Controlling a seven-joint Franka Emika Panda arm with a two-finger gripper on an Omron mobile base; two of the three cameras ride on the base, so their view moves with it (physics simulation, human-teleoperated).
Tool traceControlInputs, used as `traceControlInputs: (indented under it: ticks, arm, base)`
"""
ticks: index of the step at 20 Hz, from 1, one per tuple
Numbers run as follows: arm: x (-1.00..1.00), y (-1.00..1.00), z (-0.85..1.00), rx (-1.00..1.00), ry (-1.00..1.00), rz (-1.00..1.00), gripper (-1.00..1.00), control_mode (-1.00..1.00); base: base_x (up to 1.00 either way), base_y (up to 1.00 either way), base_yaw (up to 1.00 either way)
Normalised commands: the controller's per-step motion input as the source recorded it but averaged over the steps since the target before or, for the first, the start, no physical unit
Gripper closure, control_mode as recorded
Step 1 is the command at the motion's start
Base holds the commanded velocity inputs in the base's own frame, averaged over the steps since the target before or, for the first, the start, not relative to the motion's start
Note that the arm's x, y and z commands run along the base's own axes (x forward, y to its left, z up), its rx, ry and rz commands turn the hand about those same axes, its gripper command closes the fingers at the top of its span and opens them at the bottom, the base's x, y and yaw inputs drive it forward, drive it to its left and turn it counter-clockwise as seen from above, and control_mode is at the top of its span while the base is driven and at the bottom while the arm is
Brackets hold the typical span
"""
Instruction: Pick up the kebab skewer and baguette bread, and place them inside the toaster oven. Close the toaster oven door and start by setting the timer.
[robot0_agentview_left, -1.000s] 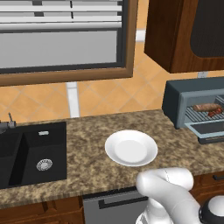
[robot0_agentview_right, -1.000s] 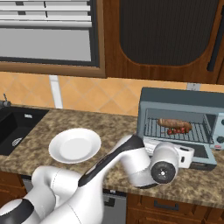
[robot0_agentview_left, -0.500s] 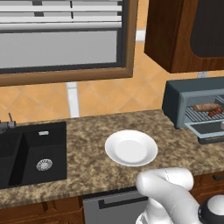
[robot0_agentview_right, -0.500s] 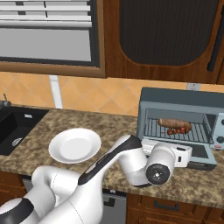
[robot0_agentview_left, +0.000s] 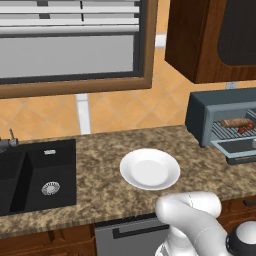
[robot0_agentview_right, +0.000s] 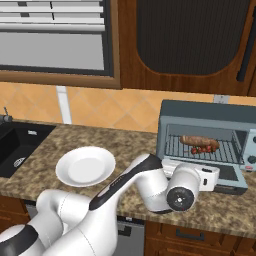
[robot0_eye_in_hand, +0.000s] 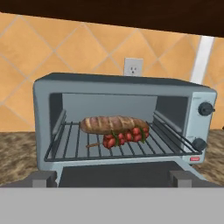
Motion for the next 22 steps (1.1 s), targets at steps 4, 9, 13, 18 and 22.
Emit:
traceControlInputs:
  ticks: [4, 9, 13, 18, 22]
  arm:
    - [0.00, 0.00, 0.00, 0.00, 0.00, 0.00, -1.00, -1.00]
    - [0.06, 0.00, -0.01, 0.00, 0.00, 0.00, -1.00, -1.00]
    - [0.32, -0.04, -0.09, 0.00, 0.00, 0.05, -1.00, -1.00]
    - [0.29, -0.09, -0.17, 0.00, 0.01, 0.08, -1.00, -1.00]
    - [0.04, -0.11, -0.05, 0.00, 0.11, 0.04, -1.00, -1.00]
  base:
    - [0.00, 0.00, 0.00]
    - [0.00, 0.00, 0.00]
    - [0.00, 0.00, 0.00]
    - [0.00, 0.00, 0.00]
    - [0.00, 0.00, 0.00]
